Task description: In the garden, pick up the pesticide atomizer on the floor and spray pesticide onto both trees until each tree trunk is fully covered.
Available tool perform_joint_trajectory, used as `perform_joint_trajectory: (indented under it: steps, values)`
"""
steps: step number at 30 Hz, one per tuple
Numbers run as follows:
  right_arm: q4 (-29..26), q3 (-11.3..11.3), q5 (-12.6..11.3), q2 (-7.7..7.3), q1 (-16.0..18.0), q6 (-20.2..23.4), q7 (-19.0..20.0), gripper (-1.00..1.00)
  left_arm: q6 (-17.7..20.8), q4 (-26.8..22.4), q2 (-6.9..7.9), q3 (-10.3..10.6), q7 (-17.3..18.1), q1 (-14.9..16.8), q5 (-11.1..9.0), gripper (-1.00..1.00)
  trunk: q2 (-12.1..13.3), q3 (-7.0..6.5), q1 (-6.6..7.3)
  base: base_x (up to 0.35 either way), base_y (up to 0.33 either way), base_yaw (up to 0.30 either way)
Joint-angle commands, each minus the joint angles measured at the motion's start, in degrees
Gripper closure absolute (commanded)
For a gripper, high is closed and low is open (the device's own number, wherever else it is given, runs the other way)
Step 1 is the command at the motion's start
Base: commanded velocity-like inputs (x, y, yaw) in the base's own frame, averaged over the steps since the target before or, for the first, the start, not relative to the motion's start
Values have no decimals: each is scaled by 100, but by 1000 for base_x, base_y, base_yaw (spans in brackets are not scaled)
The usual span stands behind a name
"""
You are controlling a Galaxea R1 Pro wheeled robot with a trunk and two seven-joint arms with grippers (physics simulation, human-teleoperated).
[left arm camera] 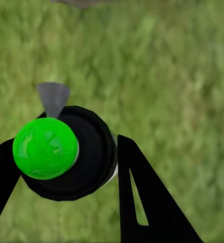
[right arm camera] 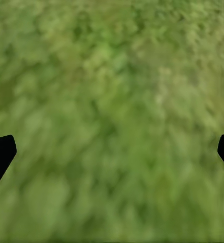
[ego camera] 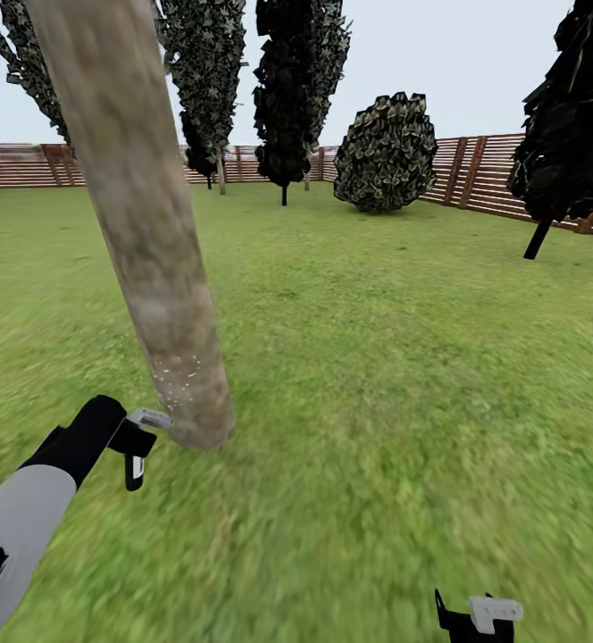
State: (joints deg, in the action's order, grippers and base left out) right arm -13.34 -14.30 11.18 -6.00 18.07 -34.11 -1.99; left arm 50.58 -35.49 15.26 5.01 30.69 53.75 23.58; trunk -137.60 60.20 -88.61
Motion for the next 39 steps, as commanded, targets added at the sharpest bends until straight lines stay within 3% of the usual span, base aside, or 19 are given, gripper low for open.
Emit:
perform_joint_trajectory:
  steps: [1, 12, 13, 14, 17, 24, 26, 30, 39]
  values:
    - [7, -29, 60, 2, 4, -17, -21, -100, 12, -4, 8, 21, 44, 4, 54, 100, -2, 5, 1, 0, -258, 0]
    - [7, -29, 60, 2, 6, -17, -21, -100, 18, 20, 14, -6, -161, -76, 36, 100, -2, 5, 1, 47, -269, 127]
    - [7, -29, 60, 2, 5, -17, -21, -100, 16, 23, 13, -101, -182, -77, 35, 100, -2, 5, 1, 147, -265, 276]
    - [7, -29, 60, 2, 6, -17, -21, -100, 2, 18, -18, -573, -205, -80, 33, 100, -2, 5, 1, 180, -242, 278]
    - [4, -29, 60, 2, 4, -17, -21, -100, -3, 35, -29, -784, -211, -83, 40, 100, -2, 5, 1, 196, -232, 221]
    - [-2, -29, 60, 2, 4, -17, -21, -100, -13, 80, -37, -813, -247, -99, 60, 100, -2, 5, 1, 76, -259, 17]
    - [-2, -29, 60, 2, 4, -17, -21, -100, -13, 82, -22, -821, -264, -213, 66, 100, -2, 5, 1, 2, -276, 0]
    - [-2, -29, 60, 2, 4, -17, -21, -100, -43, 78, 9, -834, -635, -590, 50, 100, -2, 5, 1, 0, -276, 5]
    - [-2, -29, 60, 2, 4, -17, -21, -100, -66, -7, -58, -870, -764, -638, -11, 100, -2, 5, 1, 65, -276, 229]
